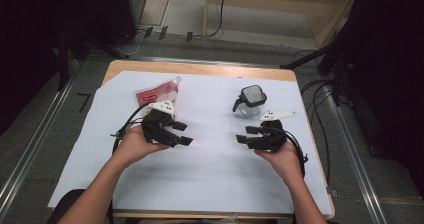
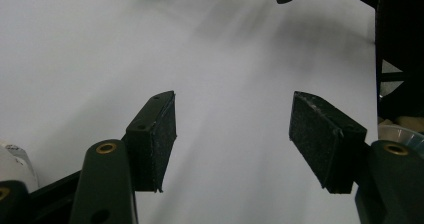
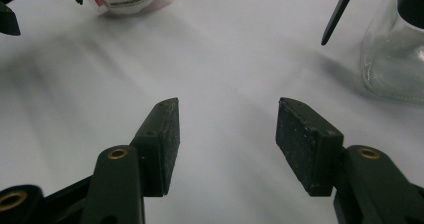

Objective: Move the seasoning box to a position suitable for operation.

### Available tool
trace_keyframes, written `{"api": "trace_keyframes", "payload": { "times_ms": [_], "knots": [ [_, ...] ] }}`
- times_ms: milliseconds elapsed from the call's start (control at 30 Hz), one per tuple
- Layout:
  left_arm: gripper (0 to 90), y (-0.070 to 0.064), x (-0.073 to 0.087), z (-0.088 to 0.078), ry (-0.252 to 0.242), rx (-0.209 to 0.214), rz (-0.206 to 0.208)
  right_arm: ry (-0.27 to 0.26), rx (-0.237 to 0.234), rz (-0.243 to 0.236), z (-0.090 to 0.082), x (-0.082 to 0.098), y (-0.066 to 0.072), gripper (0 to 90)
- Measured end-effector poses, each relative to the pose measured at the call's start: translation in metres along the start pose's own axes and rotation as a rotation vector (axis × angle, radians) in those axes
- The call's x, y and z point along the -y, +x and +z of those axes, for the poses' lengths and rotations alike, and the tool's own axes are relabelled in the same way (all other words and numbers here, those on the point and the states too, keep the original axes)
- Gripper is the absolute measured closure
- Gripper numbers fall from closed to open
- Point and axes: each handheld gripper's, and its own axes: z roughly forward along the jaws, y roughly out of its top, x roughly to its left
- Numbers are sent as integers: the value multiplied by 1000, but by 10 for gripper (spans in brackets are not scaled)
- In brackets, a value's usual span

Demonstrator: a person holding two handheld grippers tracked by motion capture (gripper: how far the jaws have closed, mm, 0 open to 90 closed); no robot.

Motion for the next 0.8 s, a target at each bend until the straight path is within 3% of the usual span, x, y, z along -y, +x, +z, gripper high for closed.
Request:
{"api": "trace_keyframes", "payload": {
  "times_ms": [300, 367, 533, 800],
  "knots": [
    [381, 0, 0, 0, 25, -14, -21, 25, 34, -50, 1, 1, 1, 411],
    [399, 1, 0, -1, 36, -7, -52, 24, 36, -44, 1, 1, 1, 410],
    [400, 2, 2, -1, 34, -20, -60, 25, 39, -29, -1, 2, -1, 412],
    [390, 0, 3, -1, 49, -22, -45, 13, 66, -21, -2, 3, -7, 402]
  ]
}}
